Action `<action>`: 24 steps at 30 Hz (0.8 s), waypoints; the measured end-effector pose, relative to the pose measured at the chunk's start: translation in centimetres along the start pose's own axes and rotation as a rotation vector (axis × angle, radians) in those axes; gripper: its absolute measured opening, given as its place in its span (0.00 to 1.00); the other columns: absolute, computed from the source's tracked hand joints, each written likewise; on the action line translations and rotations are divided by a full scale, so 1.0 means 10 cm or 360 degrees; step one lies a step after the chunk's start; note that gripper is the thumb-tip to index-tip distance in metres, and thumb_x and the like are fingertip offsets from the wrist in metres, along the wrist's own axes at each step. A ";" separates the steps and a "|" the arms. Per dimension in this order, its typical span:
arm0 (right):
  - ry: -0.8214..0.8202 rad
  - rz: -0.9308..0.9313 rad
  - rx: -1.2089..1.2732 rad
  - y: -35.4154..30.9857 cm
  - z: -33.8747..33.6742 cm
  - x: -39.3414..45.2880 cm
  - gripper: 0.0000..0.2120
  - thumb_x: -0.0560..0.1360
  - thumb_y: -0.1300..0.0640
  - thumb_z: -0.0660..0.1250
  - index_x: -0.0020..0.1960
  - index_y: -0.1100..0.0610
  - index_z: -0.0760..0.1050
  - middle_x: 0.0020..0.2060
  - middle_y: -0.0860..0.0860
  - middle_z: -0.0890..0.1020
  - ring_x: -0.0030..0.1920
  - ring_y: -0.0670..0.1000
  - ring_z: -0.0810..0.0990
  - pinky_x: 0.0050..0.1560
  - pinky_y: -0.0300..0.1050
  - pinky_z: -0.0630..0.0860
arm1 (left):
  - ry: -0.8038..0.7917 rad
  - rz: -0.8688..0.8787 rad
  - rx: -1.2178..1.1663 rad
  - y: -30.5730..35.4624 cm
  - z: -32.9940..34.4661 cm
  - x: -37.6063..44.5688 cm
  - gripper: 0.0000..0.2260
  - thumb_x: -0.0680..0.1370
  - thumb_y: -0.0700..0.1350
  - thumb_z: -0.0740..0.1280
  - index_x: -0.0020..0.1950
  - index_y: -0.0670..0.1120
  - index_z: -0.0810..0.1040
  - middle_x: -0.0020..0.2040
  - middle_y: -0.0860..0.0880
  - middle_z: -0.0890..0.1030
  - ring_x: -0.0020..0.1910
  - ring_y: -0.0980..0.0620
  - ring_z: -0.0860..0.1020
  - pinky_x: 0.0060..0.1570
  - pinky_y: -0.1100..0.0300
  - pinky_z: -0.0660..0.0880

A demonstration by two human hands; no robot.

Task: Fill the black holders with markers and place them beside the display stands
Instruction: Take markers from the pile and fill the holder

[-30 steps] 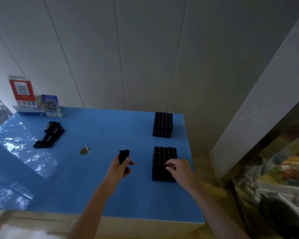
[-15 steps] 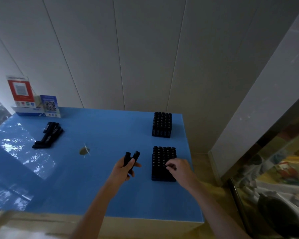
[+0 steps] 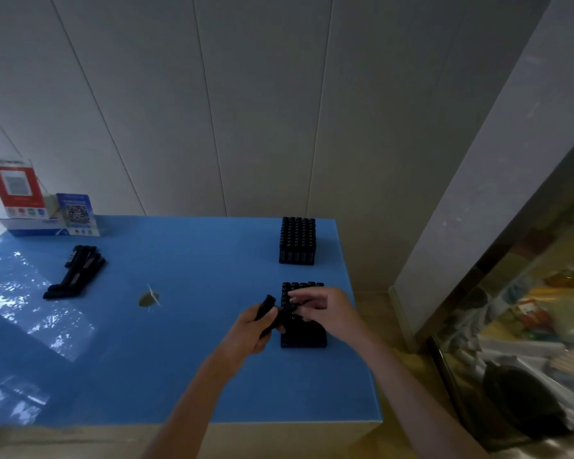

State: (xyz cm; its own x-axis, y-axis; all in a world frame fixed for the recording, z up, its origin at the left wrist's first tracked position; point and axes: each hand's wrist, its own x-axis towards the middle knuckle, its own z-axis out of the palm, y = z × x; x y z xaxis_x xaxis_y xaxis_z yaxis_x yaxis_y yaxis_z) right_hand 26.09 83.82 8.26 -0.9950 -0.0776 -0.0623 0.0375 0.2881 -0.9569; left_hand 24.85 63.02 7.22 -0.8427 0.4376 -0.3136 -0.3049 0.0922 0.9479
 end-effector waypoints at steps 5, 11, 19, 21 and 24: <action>-0.0092 0.0055 0.0115 0.00 -0.05 -0.07 0.15 0.72 0.66 0.74 0.56 0.53 0.84 0.49 0.49 0.87 0.50 0.51 0.85 0.55 0.47 0.81 | -0.0068 -0.0032 -0.0052 -0.03 0.04 0.02 0.12 0.85 0.46 0.59 0.61 0.39 0.74 0.42 0.44 0.81 0.25 0.55 0.60 0.23 0.64 0.57; -0.0049 0.0059 0.0249 0.00 -0.06 -0.12 0.11 0.71 0.63 0.76 0.53 0.60 0.84 0.46 0.55 0.87 0.48 0.55 0.86 0.52 0.51 0.83 | -0.0001 -0.0049 -0.0001 -0.06 0.08 0.03 0.11 0.85 0.47 0.59 0.59 0.41 0.76 0.45 0.43 0.84 0.30 0.51 0.73 0.26 0.62 0.64; 0.0189 0.0084 0.0279 0.04 -0.18 -0.15 0.08 0.72 0.63 0.75 0.50 0.61 0.82 0.41 0.57 0.86 0.43 0.58 0.86 0.46 0.48 0.83 | 0.0310 -0.0059 0.0125 -0.16 -0.16 0.08 0.07 0.83 0.47 0.64 0.56 0.47 0.80 0.48 0.47 0.85 0.38 0.54 0.78 0.33 0.63 0.67; 0.0219 0.0073 0.0107 0.11 -0.20 -0.16 0.07 0.72 0.62 0.75 0.50 0.58 0.83 0.39 0.54 0.86 0.41 0.55 0.86 0.45 0.46 0.83 | 0.0341 -0.0064 0.0142 -0.20 -0.25 0.10 0.06 0.83 0.45 0.63 0.57 0.47 0.79 0.48 0.47 0.84 0.38 0.53 0.77 0.34 0.62 0.68; 0.0273 0.0047 -0.0287 0.23 -0.21 -0.16 0.07 0.73 0.60 0.74 0.51 0.55 0.83 0.40 0.48 0.86 0.40 0.44 0.84 0.46 0.36 0.80 | 0.0404 -0.0049 0.0116 -0.24 -0.38 0.11 0.04 0.83 0.41 0.62 0.55 0.45 0.76 0.48 0.44 0.83 0.39 0.52 0.78 0.34 0.61 0.70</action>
State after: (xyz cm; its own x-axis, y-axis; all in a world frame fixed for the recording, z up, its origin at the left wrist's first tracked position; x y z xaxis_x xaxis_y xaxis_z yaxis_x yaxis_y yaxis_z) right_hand 27.60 86.57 6.77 -0.9954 0.0923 -0.0255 0.0650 0.4546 -0.8883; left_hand 22.98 59.92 4.39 -0.9207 0.1961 -0.3375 -0.3070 0.1700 0.9364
